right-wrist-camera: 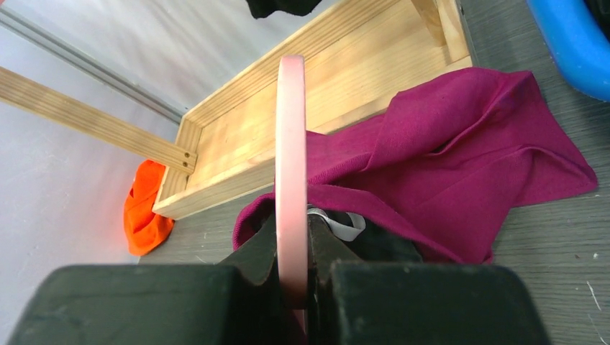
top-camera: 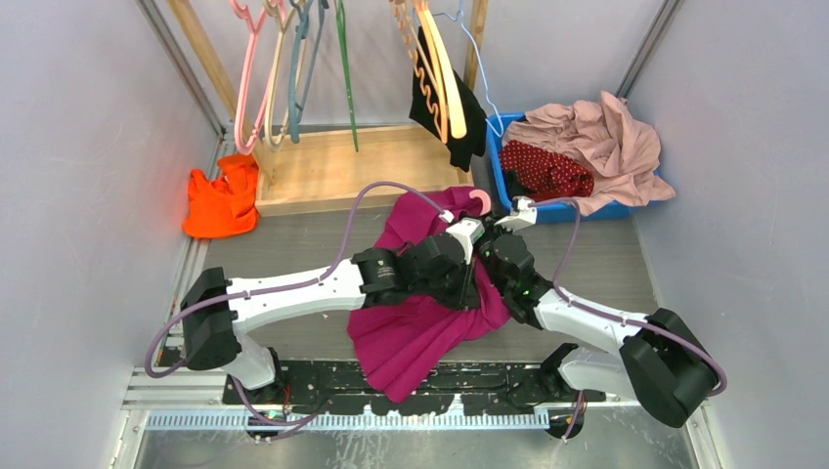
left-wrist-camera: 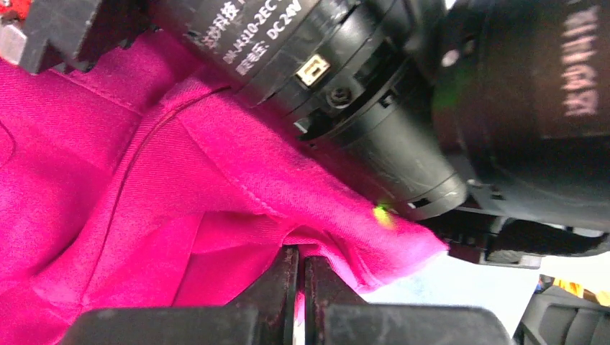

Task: Place the skirt on the hanger
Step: Hang the skirt on the hanger.

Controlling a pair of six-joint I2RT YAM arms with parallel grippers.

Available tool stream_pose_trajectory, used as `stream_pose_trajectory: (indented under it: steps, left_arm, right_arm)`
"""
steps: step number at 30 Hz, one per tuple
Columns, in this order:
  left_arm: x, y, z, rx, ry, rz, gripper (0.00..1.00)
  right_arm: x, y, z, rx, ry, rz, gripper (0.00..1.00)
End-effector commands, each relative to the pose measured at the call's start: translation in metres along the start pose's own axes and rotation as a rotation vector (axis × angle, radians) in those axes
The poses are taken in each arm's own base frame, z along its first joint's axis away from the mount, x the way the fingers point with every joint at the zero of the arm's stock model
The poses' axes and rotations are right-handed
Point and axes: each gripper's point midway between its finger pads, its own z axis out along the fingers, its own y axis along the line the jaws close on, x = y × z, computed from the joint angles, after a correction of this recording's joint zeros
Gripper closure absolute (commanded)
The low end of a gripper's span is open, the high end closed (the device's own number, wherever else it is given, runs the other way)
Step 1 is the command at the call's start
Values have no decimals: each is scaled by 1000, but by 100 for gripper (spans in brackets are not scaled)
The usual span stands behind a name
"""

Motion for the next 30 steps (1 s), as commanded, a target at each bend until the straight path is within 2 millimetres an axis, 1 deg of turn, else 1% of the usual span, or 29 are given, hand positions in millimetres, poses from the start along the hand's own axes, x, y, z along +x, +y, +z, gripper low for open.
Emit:
stream_pose_trajectory:
  steps: [1,5,7,11,14,17,22,26,28,30]
  left_arm:
    - [-59,-51,-29,170,-184,-40,100]
    - [-64,-60,-26,206,-192,-61,100]
    - [-63,-63,-19,211,-175,-66,100]
    - [-62,-60,-1,204,-180,-93,100]
    - [-70,-62,3,211,-221,-120,100]
    - [-80,-61,1,201,-266,-131,100]
    - [-97,-51,-10,148,-357,-149,100]
    - [-110,-32,-22,82,-418,-160,100]
    - [-116,-21,-32,55,-451,-168,100]
    - [-123,-10,-48,30,-493,-179,100]
  right_arm:
    - [-20,37,2,-100,-42,31,99]
    - [-20,41,1,-114,-35,33,99]
    - [-19,44,0,-123,-29,31,99]
    - [-20,52,-4,-149,-18,26,99]
    - [-17,56,-8,-171,-8,27,99]
    - [-14,56,-15,-184,-4,33,99]
    - [-8,52,-28,-190,-6,51,99]
    - [-11,51,-36,-192,-22,76,99]
    - [-13,49,-40,-189,-31,91,99]
    - [-17,49,-43,-189,-43,104,99]
